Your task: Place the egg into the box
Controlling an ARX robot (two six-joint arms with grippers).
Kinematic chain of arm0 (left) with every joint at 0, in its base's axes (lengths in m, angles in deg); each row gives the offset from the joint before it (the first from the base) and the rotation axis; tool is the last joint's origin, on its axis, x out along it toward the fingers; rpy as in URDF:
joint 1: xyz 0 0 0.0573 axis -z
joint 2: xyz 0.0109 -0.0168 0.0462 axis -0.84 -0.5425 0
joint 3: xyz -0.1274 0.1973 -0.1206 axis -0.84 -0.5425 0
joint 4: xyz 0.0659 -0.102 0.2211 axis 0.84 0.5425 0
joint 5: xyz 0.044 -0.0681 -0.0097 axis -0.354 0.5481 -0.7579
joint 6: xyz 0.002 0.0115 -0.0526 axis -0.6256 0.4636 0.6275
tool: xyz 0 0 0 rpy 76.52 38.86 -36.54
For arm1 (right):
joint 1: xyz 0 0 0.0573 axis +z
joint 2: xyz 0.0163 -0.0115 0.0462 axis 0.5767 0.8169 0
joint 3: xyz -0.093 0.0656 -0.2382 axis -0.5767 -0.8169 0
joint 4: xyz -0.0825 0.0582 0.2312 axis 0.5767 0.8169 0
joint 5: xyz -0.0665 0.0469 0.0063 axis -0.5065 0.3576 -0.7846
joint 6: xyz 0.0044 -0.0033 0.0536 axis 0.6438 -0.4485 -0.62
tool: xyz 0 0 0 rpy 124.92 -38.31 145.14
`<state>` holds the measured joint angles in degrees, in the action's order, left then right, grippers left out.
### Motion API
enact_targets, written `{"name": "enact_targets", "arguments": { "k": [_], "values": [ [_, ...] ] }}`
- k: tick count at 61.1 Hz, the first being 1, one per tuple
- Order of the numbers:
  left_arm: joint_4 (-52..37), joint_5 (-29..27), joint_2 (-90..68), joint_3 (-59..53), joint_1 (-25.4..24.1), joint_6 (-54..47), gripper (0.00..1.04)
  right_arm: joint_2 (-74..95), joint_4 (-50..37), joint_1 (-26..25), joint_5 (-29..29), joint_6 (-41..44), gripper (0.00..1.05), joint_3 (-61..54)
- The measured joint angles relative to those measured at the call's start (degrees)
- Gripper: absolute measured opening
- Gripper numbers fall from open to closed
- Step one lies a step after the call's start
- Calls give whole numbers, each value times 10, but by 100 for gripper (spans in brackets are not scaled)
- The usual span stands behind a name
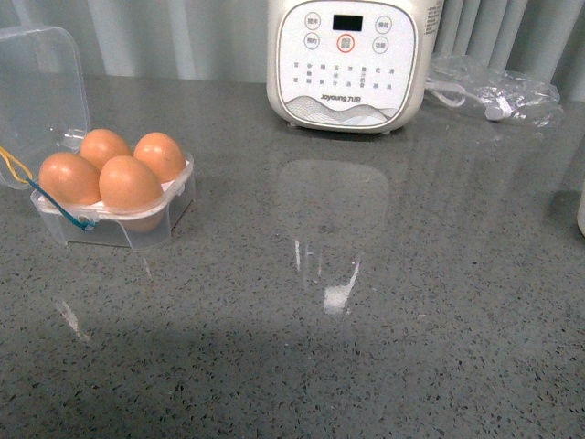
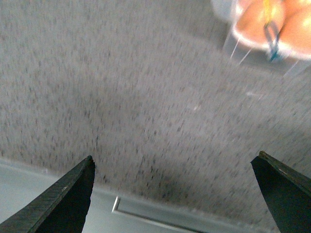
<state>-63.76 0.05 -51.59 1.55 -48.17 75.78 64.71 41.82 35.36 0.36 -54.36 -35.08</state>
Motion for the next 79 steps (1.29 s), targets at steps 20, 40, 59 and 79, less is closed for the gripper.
{"name": "enact_targets", "arguments": {
  "k": [20, 40, 59, 79],
  "values": [
    [-140, 123, -168, 109, -130, -85, 98, 0, 0, 0, 0, 0, 98, 0],
    [-243, 125, -343, 184, -219, -197, 98, 0, 0, 0, 0, 0, 98, 0],
    [-321, 103, -492, 249, -183, -219, 98, 0, 0, 0, 0, 0, 98, 0],
    [-333, 103, -527, 266, -116, -172, 98, 0, 0, 0, 0, 0, 98, 0]
  ]
}}
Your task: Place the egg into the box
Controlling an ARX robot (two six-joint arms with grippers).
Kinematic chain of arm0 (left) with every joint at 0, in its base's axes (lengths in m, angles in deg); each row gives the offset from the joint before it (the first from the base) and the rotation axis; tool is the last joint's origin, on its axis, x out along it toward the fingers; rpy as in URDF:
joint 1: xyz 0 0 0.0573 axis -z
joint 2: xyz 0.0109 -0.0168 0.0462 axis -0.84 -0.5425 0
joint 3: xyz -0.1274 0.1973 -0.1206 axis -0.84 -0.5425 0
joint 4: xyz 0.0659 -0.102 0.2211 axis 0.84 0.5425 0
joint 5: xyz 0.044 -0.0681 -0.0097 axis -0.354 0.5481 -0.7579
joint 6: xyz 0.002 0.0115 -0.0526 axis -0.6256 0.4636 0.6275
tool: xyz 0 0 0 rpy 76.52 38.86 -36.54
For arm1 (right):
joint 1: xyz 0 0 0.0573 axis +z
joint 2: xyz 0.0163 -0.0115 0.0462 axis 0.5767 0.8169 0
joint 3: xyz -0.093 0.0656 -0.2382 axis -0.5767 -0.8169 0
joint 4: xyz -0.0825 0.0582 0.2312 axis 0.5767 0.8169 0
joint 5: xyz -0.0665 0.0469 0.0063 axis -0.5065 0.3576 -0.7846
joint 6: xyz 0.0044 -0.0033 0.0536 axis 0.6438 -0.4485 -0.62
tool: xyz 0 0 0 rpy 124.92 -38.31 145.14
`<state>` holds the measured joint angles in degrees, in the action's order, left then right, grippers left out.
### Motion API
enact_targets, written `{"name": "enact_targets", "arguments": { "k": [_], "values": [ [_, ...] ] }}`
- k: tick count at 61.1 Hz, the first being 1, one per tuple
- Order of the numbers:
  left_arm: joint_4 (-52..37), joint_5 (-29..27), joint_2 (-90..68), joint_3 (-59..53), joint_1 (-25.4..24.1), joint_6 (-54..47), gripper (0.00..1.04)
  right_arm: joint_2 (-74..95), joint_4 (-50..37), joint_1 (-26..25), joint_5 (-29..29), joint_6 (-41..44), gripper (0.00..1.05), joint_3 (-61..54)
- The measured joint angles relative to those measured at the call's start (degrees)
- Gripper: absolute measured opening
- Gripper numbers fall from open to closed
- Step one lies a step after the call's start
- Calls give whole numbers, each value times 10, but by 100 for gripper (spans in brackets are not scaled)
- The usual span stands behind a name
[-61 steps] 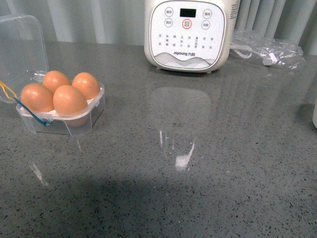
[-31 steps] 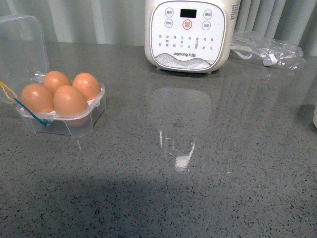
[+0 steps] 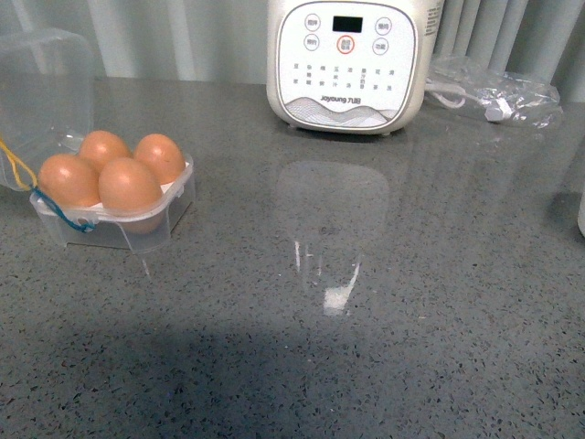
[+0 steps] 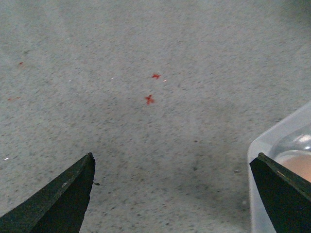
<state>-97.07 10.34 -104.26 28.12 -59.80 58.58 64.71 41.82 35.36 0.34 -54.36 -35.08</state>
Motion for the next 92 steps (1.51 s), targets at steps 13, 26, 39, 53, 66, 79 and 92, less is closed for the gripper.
{"name": "enact_targets", "arguments": {
  "k": [13, 26, 39, 53, 66, 79, 92],
  "values": [
    [26, 3, 13, 11, 64, 43, 98, 0, 0, 0, 0, 0, 98, 0],
    [58, 13, 33, 10, 131, 63, 98, 0, 0, 0, 0, 0, 98, 0],
    [85, 19, 63, 4, 160, 62, 98, 0, 0, 0, 0, 0, 98, 0],
    [153, -4, 152, 6, 153, 37, 98, 0, 0, 0, 0, 0, 98, 0],
    [205, 13, 226, 6, 132, 24, 98, 0, 0, 0, 0, 0, 98, 0],
    [-28, -9, 320, -144, 95, 39, 67, 0, 0, 0, 0, 0, 98, 0],
    [-83, 47, 384, -277, 51, 45, 26, 0, 0, 0, 0, 0, 98, 0]
  ]
}}
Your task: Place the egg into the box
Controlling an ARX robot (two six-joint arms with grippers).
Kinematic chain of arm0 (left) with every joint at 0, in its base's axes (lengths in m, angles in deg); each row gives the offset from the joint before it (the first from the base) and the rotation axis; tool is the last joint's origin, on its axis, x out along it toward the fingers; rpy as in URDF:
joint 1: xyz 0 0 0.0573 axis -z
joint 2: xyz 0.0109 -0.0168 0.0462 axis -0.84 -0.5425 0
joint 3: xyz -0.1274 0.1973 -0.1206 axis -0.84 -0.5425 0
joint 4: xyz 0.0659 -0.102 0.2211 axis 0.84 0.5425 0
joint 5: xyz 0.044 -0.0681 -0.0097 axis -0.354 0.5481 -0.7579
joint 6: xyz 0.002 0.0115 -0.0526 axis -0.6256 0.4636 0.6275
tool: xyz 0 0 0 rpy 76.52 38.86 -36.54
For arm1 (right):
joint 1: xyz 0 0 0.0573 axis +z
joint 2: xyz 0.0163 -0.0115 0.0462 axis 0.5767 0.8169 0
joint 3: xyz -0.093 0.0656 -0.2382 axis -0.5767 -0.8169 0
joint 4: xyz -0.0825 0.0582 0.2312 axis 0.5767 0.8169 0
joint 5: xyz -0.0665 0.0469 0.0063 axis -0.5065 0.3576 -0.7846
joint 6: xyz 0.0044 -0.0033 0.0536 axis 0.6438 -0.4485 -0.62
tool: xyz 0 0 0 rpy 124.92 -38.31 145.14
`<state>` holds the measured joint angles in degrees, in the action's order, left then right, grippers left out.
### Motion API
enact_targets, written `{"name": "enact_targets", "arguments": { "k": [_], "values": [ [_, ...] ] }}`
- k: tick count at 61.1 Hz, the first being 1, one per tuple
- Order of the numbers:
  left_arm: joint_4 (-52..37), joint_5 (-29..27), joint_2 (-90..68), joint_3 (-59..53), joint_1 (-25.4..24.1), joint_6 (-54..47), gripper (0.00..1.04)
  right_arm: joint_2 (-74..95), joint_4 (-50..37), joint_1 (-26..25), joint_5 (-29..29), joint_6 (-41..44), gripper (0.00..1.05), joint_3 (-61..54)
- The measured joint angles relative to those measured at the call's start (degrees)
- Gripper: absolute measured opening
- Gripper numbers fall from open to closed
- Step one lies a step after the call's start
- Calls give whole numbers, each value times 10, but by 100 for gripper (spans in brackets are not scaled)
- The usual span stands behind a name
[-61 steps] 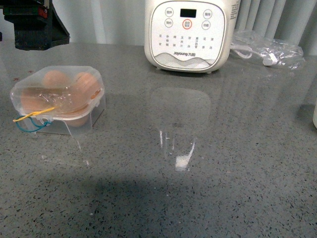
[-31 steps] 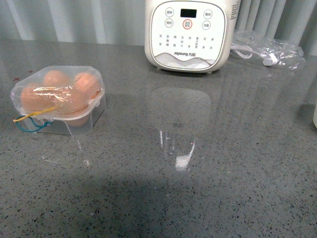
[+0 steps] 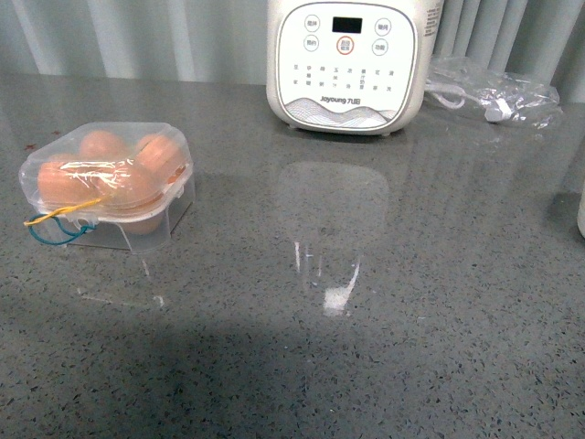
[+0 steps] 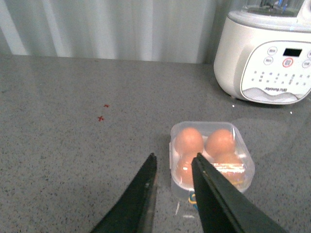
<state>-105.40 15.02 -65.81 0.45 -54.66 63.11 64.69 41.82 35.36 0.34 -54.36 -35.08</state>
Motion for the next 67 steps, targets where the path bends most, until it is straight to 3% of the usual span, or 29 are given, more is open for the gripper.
{"name": "enact_targets", "arguments": {
  "k": [8, 33, 67],
  "values": [
    [-14, 5, 35, -45, -22, 1, 3, 0, 0, 0, 0, 0, 98, 0],
    [-14, 9, 136, -143, -24, 3, 4, 0, 0, 0, 0, 0, 98, 0],
    [39, 9, 230, -185, -24, 3, 4, 0, 0, 0, 0, -1, 98, 0]
  ]
}}
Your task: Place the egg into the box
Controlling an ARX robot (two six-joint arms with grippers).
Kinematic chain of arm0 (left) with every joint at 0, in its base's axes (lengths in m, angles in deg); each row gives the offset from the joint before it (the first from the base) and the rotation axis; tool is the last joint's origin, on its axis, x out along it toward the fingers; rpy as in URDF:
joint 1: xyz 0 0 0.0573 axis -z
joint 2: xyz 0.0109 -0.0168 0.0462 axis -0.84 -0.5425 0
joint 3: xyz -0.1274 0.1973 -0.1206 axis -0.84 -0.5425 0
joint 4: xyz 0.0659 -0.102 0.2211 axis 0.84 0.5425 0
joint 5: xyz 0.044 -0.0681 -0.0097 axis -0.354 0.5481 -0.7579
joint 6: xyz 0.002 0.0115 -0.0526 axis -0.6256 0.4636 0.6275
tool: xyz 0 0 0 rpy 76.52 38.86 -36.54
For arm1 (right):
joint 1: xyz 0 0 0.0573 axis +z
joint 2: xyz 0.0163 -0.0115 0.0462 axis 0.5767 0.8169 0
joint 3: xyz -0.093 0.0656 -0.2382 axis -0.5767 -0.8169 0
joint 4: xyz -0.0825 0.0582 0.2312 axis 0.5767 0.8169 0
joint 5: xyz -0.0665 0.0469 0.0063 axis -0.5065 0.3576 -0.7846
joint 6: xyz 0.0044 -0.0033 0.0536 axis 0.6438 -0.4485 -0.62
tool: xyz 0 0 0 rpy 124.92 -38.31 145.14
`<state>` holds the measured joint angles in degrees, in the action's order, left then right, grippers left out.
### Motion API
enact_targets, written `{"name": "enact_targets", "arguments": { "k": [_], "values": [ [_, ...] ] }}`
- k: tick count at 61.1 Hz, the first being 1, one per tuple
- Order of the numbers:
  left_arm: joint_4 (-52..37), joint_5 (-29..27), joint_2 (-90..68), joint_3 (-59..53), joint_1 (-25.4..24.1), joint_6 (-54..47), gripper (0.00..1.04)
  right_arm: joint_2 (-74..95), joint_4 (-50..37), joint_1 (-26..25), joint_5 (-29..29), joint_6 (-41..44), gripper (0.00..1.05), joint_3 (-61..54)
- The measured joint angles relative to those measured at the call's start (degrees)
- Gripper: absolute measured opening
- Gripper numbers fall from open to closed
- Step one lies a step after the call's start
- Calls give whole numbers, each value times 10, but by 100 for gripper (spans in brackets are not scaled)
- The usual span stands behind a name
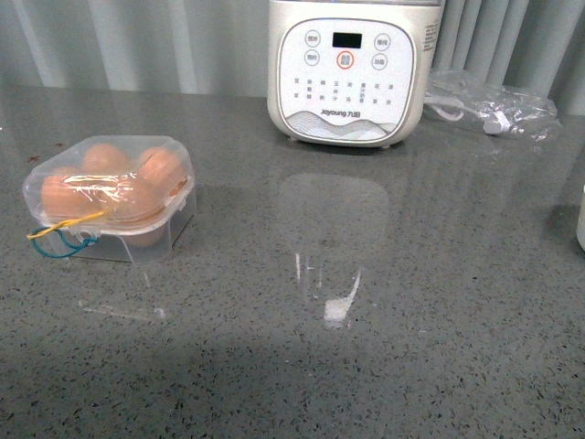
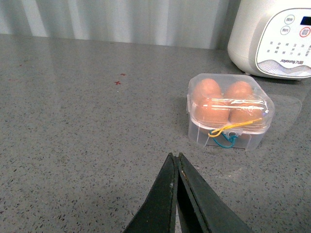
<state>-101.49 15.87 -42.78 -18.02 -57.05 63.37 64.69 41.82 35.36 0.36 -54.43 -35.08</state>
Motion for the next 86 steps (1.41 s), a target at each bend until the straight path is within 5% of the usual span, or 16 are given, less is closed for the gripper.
{"name": "enact_targets", "arguments": {
  "k": [44, 76, 86],
  "values": [
    [132, 0, 154, -6, 0, 0, 4, 0, 0, 0, 0, 0, 98, 0],
    [133, 0, 154, -6, 0, 0, 96, 0, 0, 0, 0, 0, 98, 0],
    [133, 0, 154, -6, 0, 0, 98, 0, 0, 0, 0, 0, 98, 0]
  ]
}}
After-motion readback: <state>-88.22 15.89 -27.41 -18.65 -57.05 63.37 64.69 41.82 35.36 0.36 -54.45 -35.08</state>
